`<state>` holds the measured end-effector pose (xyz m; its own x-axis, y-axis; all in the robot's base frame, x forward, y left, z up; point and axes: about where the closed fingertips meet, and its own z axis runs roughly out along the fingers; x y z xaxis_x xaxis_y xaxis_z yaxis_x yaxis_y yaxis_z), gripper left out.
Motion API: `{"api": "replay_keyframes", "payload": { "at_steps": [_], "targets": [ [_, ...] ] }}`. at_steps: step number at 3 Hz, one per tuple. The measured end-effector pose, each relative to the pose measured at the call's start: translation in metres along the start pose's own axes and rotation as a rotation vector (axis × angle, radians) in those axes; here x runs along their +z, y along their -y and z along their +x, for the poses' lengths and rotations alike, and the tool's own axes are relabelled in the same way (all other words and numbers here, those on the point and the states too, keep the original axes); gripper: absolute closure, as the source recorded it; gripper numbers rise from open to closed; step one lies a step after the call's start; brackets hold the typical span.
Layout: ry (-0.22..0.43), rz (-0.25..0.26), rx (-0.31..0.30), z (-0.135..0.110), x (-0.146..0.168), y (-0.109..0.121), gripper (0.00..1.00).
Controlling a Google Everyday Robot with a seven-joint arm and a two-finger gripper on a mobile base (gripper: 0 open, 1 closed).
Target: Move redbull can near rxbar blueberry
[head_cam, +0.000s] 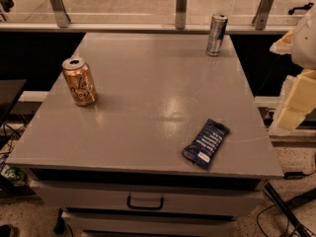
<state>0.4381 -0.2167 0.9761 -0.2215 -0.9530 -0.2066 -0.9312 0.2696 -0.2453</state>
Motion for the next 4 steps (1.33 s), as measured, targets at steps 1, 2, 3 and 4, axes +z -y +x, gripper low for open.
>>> {"api": "replay_keyframes", "payload": {
  "at_steps": [1, 2, 3, 4],
  "targets": [
    [0.0, 0.0, 0.0, 0.0, 0.0, 0.0, 0.0],
    [0.039, 0.035, 0.016, -0.012, 0.001, 0.024, 0.0],
    [0.091, 0.055, 0.057, -0.027, 0.01, 0.065, 0.0],
    [0.146, 0.091, 0.136, -0.038, 0.024, 0.118, 0.0]
  ]
}}
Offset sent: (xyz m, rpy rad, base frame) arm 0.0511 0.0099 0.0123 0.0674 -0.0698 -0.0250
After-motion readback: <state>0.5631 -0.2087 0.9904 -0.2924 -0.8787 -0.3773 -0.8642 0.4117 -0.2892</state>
